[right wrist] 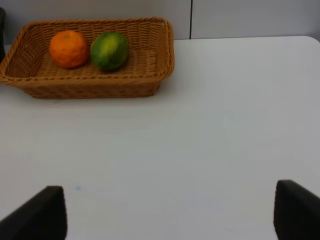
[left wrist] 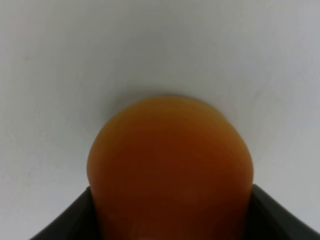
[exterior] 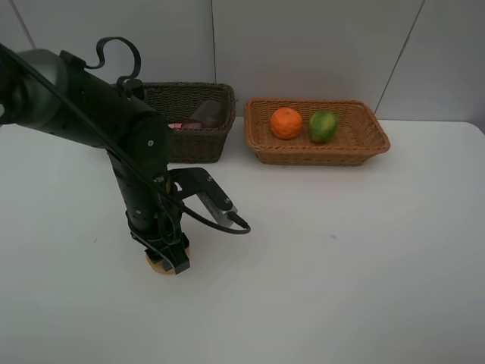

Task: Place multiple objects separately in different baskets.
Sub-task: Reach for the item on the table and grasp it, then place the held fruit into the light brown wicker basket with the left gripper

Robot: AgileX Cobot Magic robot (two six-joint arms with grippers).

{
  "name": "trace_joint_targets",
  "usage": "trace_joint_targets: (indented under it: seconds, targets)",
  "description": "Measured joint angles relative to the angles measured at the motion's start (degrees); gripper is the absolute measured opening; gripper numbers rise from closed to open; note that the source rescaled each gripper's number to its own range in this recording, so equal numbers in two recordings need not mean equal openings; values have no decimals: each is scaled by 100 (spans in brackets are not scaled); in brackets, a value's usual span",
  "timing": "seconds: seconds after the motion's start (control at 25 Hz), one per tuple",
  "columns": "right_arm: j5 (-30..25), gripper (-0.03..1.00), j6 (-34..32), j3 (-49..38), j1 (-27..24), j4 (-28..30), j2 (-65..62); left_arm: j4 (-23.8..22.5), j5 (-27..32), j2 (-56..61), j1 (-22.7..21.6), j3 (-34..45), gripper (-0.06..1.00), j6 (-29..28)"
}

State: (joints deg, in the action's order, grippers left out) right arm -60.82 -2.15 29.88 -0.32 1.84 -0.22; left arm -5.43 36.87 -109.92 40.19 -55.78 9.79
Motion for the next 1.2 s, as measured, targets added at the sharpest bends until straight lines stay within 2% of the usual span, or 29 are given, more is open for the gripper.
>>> trace_joint_targets:
  seconds: [0.72,0.84,1.0,1.2]
  targets:
    - [0,79,0,0,0,-4,0,0,31,14,0,0,69,3]
    - [0,79,0,0,0,-4,0,71,190,174,0,-61,69,3]
    - [0,79,0,0,0,-4,0,88,649,486,0,-650,69,-200]
    - [0,79,0,0,0,-4,0,88,1008,482,0,-1975,69,-695]
